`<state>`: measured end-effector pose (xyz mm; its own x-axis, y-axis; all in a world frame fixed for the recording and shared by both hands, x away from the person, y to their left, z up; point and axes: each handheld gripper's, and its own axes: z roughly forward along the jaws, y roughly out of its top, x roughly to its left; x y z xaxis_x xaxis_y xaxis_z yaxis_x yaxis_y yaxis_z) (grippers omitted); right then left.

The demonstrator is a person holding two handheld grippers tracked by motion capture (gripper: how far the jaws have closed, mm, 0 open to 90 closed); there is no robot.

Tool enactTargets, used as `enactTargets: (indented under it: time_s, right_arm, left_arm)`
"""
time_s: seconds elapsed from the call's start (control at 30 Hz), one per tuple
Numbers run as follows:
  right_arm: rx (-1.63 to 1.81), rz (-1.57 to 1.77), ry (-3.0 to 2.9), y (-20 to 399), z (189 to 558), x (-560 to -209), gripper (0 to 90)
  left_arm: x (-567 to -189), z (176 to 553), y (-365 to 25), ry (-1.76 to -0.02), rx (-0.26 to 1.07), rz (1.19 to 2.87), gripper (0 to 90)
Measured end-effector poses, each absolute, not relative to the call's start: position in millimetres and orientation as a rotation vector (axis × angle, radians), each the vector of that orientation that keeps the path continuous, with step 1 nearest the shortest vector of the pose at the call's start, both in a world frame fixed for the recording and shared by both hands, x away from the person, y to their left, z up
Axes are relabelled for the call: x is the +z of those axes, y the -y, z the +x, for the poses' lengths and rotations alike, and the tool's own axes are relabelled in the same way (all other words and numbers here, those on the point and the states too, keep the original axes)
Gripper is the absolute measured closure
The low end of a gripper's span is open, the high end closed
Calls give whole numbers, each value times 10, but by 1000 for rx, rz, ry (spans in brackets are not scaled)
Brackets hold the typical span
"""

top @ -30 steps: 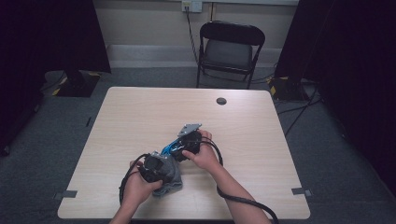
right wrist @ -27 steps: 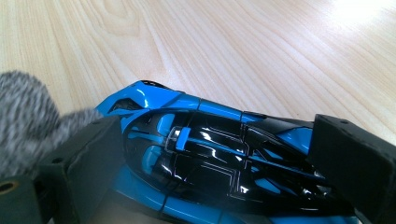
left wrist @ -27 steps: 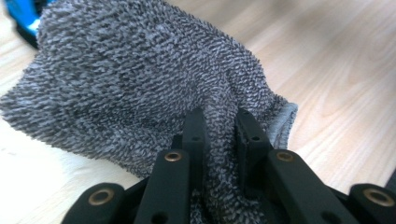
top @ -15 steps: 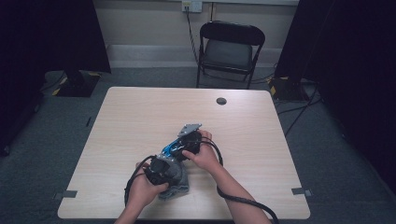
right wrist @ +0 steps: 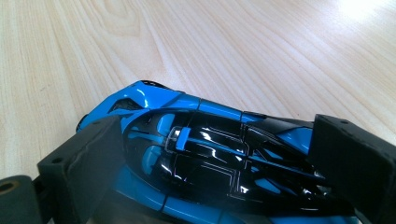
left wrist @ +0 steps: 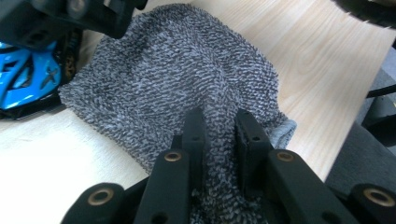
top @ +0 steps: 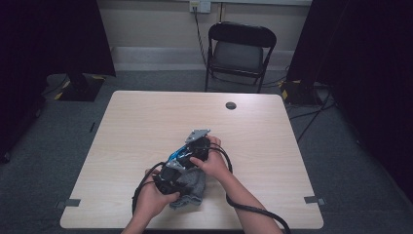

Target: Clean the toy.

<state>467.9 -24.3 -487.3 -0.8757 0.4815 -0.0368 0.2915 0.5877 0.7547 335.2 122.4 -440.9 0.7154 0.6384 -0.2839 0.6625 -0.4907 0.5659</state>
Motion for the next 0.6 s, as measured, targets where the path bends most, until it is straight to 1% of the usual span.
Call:
enactTargets:
  time_s: [0.3,0.6]
  right_arm:
    - [1164,639,-2579,244,4677,-4874,29]
    - [1163,641,-2580,243,4680,-4871,29]
  left_arm:
    - [-4166,3363,-1630,-1044,35,2158,763]
    - [-4048,3450,-2021,-1115,136,2113,760]
